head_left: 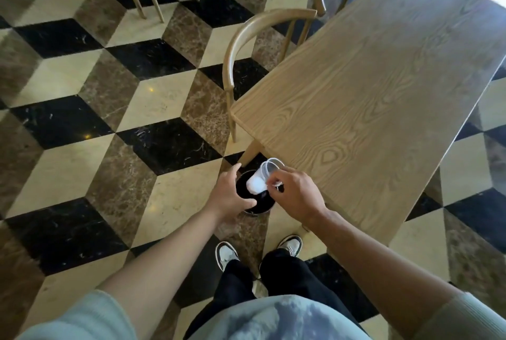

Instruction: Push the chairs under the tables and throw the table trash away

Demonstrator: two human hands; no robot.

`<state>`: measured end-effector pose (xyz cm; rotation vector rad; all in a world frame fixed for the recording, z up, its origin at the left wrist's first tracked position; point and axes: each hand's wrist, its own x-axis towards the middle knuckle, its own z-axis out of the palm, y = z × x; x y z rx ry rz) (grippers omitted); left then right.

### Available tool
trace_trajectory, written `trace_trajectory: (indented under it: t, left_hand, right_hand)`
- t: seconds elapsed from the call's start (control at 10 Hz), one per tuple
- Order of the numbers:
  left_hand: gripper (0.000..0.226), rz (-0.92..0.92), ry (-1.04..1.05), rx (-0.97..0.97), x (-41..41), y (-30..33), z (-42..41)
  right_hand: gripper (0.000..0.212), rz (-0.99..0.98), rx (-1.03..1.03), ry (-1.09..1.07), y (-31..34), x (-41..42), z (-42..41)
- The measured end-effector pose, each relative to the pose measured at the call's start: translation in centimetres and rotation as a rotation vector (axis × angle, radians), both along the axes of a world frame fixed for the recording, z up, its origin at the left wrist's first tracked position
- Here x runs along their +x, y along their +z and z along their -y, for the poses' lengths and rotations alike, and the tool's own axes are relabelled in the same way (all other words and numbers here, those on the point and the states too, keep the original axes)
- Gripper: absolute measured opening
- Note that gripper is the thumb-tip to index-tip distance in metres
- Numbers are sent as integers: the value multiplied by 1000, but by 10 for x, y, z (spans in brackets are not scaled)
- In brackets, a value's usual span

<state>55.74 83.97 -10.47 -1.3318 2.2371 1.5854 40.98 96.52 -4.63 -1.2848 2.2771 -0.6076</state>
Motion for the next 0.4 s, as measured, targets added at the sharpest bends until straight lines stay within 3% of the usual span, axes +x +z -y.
trace_trajectory:
  t: [0.2,0.4]
  left_hand:
    - [81,158,119,-81,19,-9,28]
    - [48,265,87,-51,24,-8,28]
  right_hand:
    - [45,0,164,-40,-9,1,12]
    - [37,30,175,-100,-21,-10,-12]
